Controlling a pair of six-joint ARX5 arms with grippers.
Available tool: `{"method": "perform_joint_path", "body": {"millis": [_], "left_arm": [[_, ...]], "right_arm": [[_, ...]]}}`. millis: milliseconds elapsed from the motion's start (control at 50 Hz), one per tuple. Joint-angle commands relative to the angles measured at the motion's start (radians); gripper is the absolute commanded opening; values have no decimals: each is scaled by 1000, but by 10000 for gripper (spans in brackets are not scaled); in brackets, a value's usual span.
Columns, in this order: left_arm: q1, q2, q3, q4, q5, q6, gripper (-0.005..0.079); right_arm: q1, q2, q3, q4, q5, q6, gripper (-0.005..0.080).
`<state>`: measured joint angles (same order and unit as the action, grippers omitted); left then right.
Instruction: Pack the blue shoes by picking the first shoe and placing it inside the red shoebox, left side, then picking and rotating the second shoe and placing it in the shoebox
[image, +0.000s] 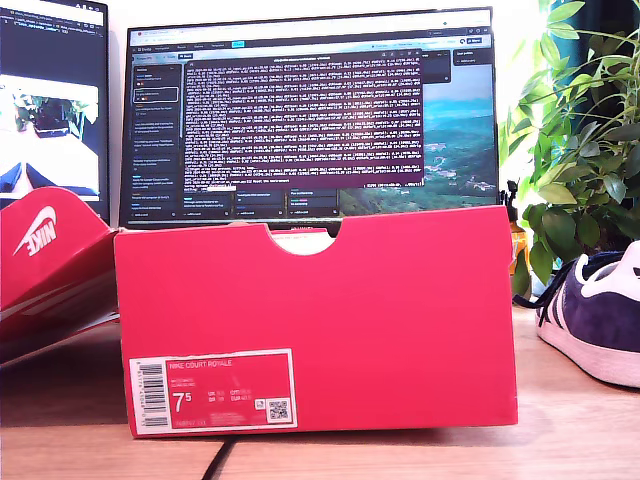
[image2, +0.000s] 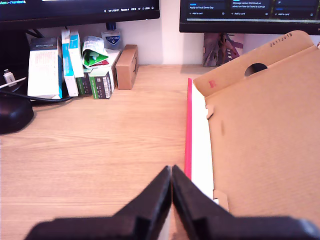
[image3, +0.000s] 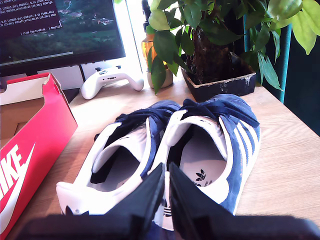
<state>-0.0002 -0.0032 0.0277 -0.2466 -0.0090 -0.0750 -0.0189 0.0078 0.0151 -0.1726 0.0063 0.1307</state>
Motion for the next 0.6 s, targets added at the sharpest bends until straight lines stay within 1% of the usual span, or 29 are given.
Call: {"method": "perform_joint_path", "body": {"millis": [0, 420, 500, 580], "left_arm": [[-2, -9, -36, 6, 1, -4, -11], [-2, -9, -36, 8, 12, -9, -11], [-2, -9, -36, 13, 27, -51, -11], [-3, -9, -36, 21, 80, -144, -11]], "right_arm": [[-2, -7, -8, 10, -3, 2, -11], [-2, -6, -8, 10, 7, -31, -11], [-2, -7, -8, 10, 7, -30, -11], [-2, -7, -8, 10, -1, -18, -11]]}}
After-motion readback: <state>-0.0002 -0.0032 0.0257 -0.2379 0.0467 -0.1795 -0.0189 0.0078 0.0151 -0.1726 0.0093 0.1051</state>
